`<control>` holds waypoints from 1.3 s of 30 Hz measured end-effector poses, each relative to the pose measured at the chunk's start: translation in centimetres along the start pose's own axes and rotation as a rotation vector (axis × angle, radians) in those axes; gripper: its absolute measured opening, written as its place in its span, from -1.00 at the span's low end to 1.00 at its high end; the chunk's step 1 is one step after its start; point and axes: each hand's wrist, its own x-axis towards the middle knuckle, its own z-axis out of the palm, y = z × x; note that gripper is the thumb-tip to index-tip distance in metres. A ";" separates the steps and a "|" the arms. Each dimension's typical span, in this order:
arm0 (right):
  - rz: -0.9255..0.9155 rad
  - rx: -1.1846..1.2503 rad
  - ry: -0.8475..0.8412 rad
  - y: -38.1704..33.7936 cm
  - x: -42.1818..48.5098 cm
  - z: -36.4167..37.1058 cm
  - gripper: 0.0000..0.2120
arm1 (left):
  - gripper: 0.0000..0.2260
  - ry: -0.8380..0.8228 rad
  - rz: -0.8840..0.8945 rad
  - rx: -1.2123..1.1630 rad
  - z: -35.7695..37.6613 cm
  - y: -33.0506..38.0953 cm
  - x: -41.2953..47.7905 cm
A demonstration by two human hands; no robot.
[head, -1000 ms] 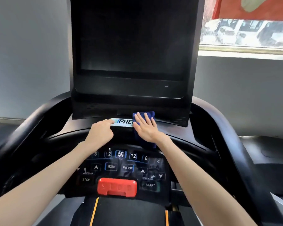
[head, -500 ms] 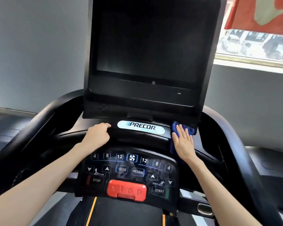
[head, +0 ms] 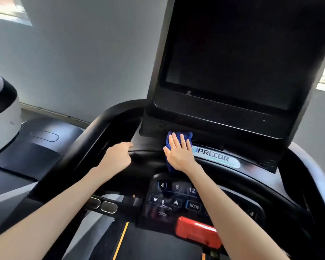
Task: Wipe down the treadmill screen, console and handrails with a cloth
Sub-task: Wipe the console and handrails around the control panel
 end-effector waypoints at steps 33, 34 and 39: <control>0.016 -0.071 0.106 -18.0 1.5 7.2 -0.27 | -0.47 0.020 0.106 -0.200 -2.4 -11.2 -1.3; -0.006 -0.043 0.088 -19.0 1.6 7.6 -0.24 | -0.46 0.033 0.110 -0.204 -2.7 -11.7 -1.6; -0.190 0.044 0.031 -21.9 2.0 8.5 -0.63 | -0.50 0.083 0.091 -0.230 -3.2 -14.5 -2.0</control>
